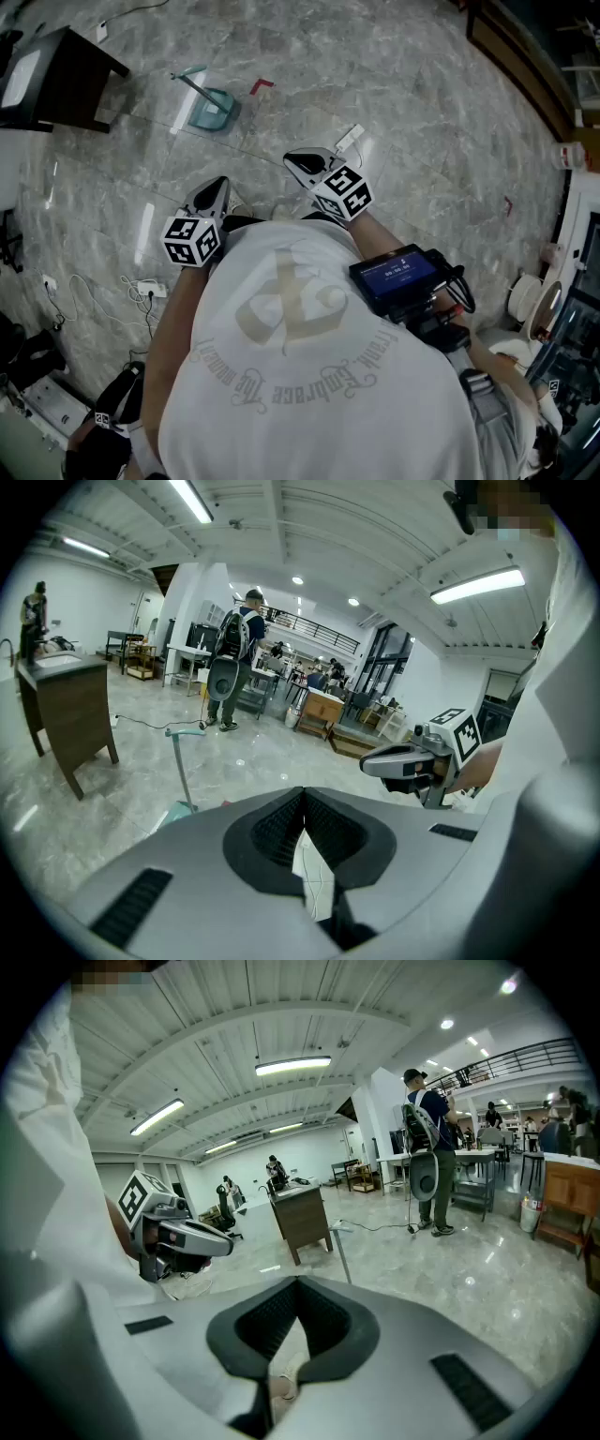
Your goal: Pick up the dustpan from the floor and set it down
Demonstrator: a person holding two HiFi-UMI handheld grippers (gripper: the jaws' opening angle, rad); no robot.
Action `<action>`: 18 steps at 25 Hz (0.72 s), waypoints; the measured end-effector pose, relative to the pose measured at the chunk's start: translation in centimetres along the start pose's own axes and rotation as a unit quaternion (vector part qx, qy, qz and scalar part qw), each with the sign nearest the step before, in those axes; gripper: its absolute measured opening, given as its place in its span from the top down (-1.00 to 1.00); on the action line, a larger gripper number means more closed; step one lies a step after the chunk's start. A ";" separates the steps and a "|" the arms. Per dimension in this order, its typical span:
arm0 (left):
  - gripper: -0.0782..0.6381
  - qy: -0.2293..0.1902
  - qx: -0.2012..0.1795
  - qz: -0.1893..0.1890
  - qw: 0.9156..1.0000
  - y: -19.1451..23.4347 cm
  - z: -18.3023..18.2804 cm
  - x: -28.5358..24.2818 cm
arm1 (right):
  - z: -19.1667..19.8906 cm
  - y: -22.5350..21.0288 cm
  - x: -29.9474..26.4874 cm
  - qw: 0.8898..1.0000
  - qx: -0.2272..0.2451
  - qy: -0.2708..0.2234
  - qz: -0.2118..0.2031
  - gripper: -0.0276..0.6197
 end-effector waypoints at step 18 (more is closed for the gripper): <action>0.75 0.022 -0.010 0.018 1.000 1.3 -1.8 -2.1 | -0.3 -2.1 -0.8 0.999 -0.032 -0.004 0.027 0.86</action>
Point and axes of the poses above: the fingertips, and each gripper's own axes: x backward along the fingers, y to its left, z out of its underside, the point moved 6 cm from there along x, backward along the fingers, and after that the axes turned 1 degree about -y, right-handed, at the moved point
